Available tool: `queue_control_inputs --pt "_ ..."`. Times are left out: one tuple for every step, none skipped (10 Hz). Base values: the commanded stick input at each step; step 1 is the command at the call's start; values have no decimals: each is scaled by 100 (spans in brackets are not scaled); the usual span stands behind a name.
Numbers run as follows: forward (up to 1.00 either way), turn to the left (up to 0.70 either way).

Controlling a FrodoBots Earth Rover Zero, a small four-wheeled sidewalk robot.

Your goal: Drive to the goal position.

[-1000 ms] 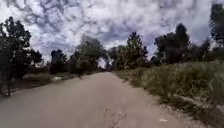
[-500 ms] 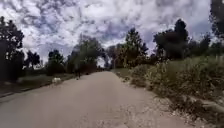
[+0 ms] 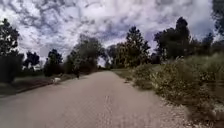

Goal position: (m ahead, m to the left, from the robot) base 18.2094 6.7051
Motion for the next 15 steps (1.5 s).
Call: queue_control_inputs --pt "85 0" --pt "85 11" --pt "85 34" --pt "85 34" --pt "85 34" --pt "85 3" --pt "85 0" --pt "85 0" --pt "85 0" --pt "85 0" --pt "85 0" --pt "85 0" --pt "85 0" --pt "85 0" --pt "85 0"
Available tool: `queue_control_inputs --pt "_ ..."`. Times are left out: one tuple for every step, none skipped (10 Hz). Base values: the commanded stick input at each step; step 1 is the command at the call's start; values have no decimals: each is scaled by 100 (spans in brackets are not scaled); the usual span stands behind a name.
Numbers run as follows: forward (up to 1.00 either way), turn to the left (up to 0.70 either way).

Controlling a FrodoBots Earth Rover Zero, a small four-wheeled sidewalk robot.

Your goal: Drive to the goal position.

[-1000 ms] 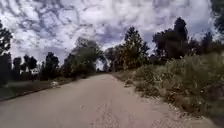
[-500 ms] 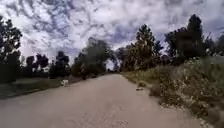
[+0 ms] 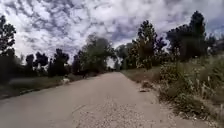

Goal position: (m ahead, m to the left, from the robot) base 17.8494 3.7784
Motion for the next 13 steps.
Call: queue_control_inputs --pt "85 0" --pt "85 0" --pt "85 0" --pt "85 0" --pt "85 0" --pt "85 0" --pt "85 0" --pt "85 0" --pt "85 0" --pt "85 0" --pt "85 0" --pt "85 0" --pt "85 0"
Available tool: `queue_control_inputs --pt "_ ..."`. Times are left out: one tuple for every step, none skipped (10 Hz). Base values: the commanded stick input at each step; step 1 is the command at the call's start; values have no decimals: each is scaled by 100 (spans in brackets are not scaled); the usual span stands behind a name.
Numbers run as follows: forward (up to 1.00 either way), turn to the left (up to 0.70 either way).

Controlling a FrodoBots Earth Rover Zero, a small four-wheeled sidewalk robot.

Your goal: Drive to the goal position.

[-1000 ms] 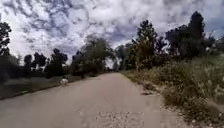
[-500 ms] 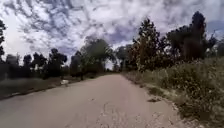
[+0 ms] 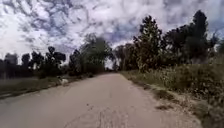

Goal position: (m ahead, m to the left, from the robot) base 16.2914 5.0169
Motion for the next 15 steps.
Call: queue_control_inputs --pt "85 0" --pt "85 0" --pt "85 0" --pt "85 0" --pt "85 0" --pt "85 0" --pt "85 0" --pt "85 0" --pt "85 0" --pt "85 0" --pt "85 0" --pt "85 0" --pt "85 0" --pt "85 0" --pt "85 0"
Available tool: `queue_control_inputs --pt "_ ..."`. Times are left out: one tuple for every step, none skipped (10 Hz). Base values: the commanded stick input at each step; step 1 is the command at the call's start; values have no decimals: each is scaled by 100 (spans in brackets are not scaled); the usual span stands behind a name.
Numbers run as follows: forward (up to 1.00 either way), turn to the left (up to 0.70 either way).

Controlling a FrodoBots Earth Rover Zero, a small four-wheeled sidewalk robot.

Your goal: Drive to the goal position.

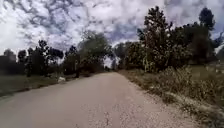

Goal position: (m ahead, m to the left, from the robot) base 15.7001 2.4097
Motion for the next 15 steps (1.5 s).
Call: queue_control_inputs --pt "85 0" --pt "85 0" --pt "85 0" --pt "85 0" --pt "85 0" --pt "85 0" --pt "85 0" --pt "85 0" --pt "85 0" --pt "85 0" --pt "85 0" --pt "85 0" --pt "85 0" --pt "85 0" --pt "85 0"
